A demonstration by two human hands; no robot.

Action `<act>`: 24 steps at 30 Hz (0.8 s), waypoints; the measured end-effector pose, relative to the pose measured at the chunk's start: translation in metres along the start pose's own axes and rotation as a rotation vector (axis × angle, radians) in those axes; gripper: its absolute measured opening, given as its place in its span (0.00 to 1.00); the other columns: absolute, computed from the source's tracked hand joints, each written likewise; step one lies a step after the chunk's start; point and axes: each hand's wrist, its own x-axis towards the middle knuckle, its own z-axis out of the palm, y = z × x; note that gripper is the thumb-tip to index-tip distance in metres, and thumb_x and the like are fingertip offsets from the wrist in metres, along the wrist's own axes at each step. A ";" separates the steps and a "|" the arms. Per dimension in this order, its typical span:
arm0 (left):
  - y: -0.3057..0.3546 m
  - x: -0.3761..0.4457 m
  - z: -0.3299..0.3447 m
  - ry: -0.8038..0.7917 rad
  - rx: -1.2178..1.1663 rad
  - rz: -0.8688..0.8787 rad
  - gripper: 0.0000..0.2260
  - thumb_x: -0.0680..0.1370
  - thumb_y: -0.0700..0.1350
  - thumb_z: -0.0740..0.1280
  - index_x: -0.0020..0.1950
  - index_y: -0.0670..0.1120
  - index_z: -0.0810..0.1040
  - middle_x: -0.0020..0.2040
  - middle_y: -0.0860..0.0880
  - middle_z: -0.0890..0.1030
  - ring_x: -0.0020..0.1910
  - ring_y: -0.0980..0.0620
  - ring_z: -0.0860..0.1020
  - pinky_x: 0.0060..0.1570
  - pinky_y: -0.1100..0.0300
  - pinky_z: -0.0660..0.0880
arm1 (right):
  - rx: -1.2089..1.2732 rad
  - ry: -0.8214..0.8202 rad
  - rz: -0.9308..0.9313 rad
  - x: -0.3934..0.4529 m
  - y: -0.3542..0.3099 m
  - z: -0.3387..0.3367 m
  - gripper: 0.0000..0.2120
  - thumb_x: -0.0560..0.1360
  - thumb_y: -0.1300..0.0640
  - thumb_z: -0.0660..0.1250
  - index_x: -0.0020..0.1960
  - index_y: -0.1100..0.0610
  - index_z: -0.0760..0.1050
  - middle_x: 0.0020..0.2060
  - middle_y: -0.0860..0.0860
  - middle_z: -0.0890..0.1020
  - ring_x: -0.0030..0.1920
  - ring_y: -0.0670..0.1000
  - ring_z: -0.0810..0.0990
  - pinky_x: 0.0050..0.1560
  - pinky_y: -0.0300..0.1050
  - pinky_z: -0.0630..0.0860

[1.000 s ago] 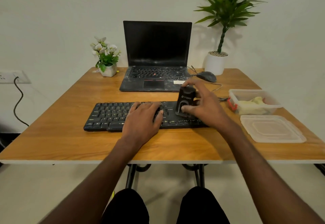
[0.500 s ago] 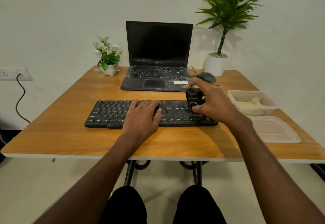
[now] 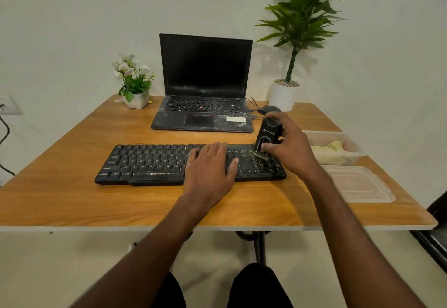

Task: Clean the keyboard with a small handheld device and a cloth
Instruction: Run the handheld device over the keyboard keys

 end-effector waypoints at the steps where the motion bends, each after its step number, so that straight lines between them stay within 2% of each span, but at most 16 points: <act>1: 0.000 0.000 0.003 -0.009 0.016 0.000 0.20 0.87 0.61 0.54 0.72 0.52 0.74 0.67 0.53 0.80 0.69 0.52 0.76 0.79 0.40 0.62 | -0.001 -0.025 -0.001 0.000 0.002 0.002 0.37 0.69 0.62 0.79 0.68 0.34 0.69 0.62 0.48 0.79 0.56 0.51 0.82 0.49 0.55 0.85; 4: -0.003 0.000 0.005 0.001 0.018 -0.035 0.17 0.86 0.60 0.55 0.66 0.52 0.75 0.61 0.54 0.81 0.63 0.53 0.78 0.79 0.40 0.61 | 0.035 -0.084 -0.013 -0.002 0.007 0.002 0.36 0.70 0.62 0.79 0.69 0.36 0.70 0.62 0.46 0.79 0.59 0.50 0.81 0.51 0.51 0.85; 7: -0.001 0.001 0.004 0.010 0.018 -0.035 0.16 0.86 0.60 0.56 0.65 0.52 0.76 0.59 0.54 0.81 0.62 0.53 0.79 0.79 0.40 0.61 | -0.020 -0.163 -0.048 -0.002 0.008 -0.012 0.35 0.71 0.65 0.78 0.70 0.39 0.72 0.59 0.43 0.80 0.58 0.48 0.82 0.44 0.34 0.81; 8: -0.001 0.001 0.004 0.012 0.019 -0.034 0.16 0.86 0.60 0.56 0.65 0.52 0.76 0.59 0.54 0.81 0.62 0.53 0.79 0.80 0.41 0.61 | -0.089 -0.157 -0.058 0.000 0.009 -0.018 0.36 0.70 0.65 0.78 0.71 0.40 0.72 0.59 0.44 0.80 0.57 0.49 0.82 0.43 0.33 0.79; 11: -0.001 0.001 0.004 0.020 0.027 -0.024 0.19 0.86 0.63 0.55 0.65 0.52 0.76 0.60 0.53 0.82 0.63 0.52 0.79 0.80 0.40 0.60 | -0.171 -0.093 -0.089 0.002 0.010 -0.024 0.36 0.71 0.63 0.78 0.73 0.41 0.71 0.64 0.49 0.81 0.56 0.48 0.82 0.46 0.36 0.80; 14: 0.001 0.000 0.002 0.010 0.040 -0.019 0.32 0.81 0.75 0.52 0.69 0.52 0.75 0.65 0.52 0.82 0.68 0.51 0.77 0.80 0.39 0.58 | -0.043 -0.117 -0.124 -0.003 0.005 -0.009 0.36 0.72 0.63 0.77 0.73 0.40 0.71 0.64 0.48 0.79 0.56 0.45 0.81 0.46 0.40 0.84; 17: 0.001 0.000 0.001 -0.041 0.073 -0.033 0.47 0.74 0.84 0.51 0.77 0.51 0.70 0.74 0.50 0.78 0.75 0.50 0.73 0.82 0.37 0.53 | -0.071 -0.250 -0.147 -0.002 0.003 -0.001 0.34 0.72 0.63 0.77 0.70 0.36 0.71 0.64 0.46 0.79 0.58 0.47 0.81 0.51 0.48 0.85; 20: 0.002 0.000 -0.002 -0.043 0.086 -0.034 0.50 0.70 0.87 0.51 0.78 0.51 0.68 0.74 0.50 0.78 0.75 0.50 0.74 0.83 0.37 0.51 | -0.056 -0.338 -0.087 0.004 0.003 -0.013 0.32 0.72 0.64 0.77 0.68 0.40 0.71 0.62 0.45 0.78 0.60 0.48 0.80 0.52 0.47 0.84; 22: 0.003 -0.001 -0.004 -0.035 0.087 -0.029 0.51 0.69 0.87 0.51 0.77 0.51 0.69 0.73 0.49 0.79 0.75 0.49 0.74 0.83 0.38 0.51 | -0.091 -0.256 -0.099 0.004 0.003 -0.014 0.33 0.73 0.64 0.76 0.71 0.42 0.69 0.62 0.46 0.78 0.60 0.49 0.80 0.50 0.43 0.84; 24: 0.004 -0.001 -0.005 -0.031 0.091 -0.032 0.51 0.69 0.87 0.52 0.76 0.51 0.70 0.72 0.49 0.79 0.74 0.50 0.75 0.83 0.38 0.51 | -0.116 -0.160 -0.126 0.001 0.003 -0.006 0.34 0.74 0.63 0.75 0.73 0.40 0.67 0.64 0.47 0.78 0.59 0.49 0.81 0.50 0.45 0.84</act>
